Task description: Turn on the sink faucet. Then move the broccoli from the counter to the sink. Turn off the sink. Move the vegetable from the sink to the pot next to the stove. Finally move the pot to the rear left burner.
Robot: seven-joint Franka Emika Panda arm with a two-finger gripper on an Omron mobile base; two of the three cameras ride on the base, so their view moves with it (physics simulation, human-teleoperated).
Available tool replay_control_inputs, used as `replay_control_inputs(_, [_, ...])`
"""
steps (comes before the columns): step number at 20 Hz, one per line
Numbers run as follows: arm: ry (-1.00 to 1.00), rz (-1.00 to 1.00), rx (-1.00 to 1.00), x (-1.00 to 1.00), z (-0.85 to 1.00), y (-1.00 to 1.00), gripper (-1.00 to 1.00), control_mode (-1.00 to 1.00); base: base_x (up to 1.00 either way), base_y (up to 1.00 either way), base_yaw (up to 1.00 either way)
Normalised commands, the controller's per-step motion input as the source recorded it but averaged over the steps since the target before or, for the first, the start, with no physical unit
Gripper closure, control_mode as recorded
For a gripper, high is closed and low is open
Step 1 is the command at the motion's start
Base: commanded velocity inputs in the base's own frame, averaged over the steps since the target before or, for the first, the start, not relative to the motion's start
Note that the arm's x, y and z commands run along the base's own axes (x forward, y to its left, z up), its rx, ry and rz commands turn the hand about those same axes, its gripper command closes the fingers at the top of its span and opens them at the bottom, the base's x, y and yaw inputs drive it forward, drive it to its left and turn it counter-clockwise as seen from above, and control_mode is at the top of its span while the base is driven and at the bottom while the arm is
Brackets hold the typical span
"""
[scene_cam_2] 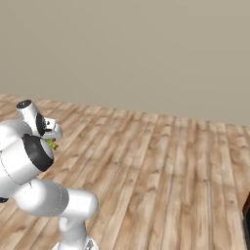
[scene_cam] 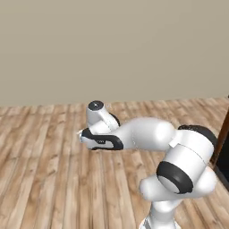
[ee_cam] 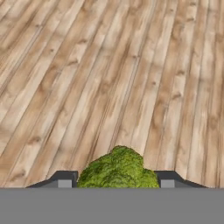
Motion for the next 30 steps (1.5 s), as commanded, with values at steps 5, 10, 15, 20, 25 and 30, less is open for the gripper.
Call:
replay_control_inputs(5, [0.0,0.0,0.0,0.0,0.0,0.0,1.0,1.0,-0.11,0.39,0.4])
replay_control_inputs(10, [0.0,0.0,0.0,0.0,0.0,0.0,1.0,1.0,-0.07,0.35,0.41])
replay_control_inputs(15, [0.0,0.0,0.0,0.0,0.0,0.0,1.0,1.0,-0.07,0.3,0.41])
replay_control_inputs(20, [0.0,0.0,0.0,0.0,0.0,0.0,1.0,1.0,-0.06,0.28,0.42])
replay_control_inputs(25, [0.0,0.0,0.0,0.0,0.0,0.0,1.0,1.0,-0.06,0.28,0.42])
replay_control_inputs(30, [0.0,0.0,0.0,0.0,0.0,0.0,1.0,1.0,-0.06,0.28,0.42])
